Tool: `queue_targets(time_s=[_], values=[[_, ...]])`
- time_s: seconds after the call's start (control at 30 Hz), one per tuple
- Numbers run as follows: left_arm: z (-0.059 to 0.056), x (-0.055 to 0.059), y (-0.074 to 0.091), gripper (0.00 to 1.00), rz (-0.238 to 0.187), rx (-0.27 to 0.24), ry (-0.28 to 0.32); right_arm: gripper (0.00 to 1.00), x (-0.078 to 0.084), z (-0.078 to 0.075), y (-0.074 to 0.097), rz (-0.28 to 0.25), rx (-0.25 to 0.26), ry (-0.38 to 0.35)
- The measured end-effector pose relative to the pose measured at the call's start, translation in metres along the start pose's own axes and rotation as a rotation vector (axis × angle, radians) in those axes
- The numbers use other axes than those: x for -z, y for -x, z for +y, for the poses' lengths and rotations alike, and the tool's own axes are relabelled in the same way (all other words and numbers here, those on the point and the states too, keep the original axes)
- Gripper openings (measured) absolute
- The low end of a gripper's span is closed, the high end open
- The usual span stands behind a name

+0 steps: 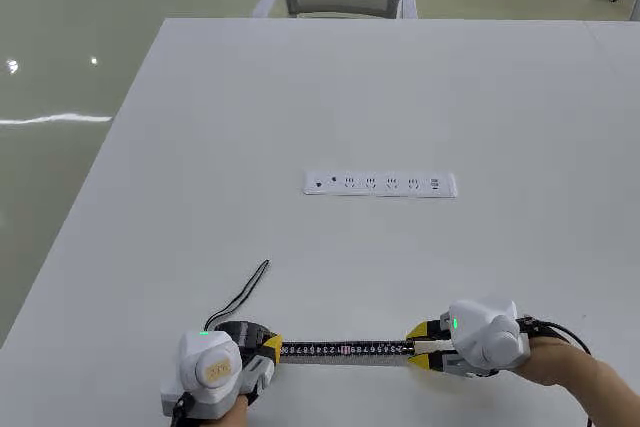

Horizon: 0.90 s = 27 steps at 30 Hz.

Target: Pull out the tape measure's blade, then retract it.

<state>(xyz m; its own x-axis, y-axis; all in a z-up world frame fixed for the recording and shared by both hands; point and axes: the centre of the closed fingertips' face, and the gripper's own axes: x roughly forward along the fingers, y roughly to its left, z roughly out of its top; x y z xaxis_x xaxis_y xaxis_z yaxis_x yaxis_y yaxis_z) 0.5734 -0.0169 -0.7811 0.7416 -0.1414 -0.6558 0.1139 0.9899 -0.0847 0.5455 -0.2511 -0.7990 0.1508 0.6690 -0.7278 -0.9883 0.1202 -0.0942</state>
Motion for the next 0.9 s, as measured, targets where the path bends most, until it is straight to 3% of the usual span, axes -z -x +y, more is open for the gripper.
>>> queue_targets(time_s=[0.9], values=[[0.002,0.001,-0.001,0.60,0.003,0.030,0.009,0.14,-0.013,0.000,-0.007,-0.003,-0.013,0.018]])
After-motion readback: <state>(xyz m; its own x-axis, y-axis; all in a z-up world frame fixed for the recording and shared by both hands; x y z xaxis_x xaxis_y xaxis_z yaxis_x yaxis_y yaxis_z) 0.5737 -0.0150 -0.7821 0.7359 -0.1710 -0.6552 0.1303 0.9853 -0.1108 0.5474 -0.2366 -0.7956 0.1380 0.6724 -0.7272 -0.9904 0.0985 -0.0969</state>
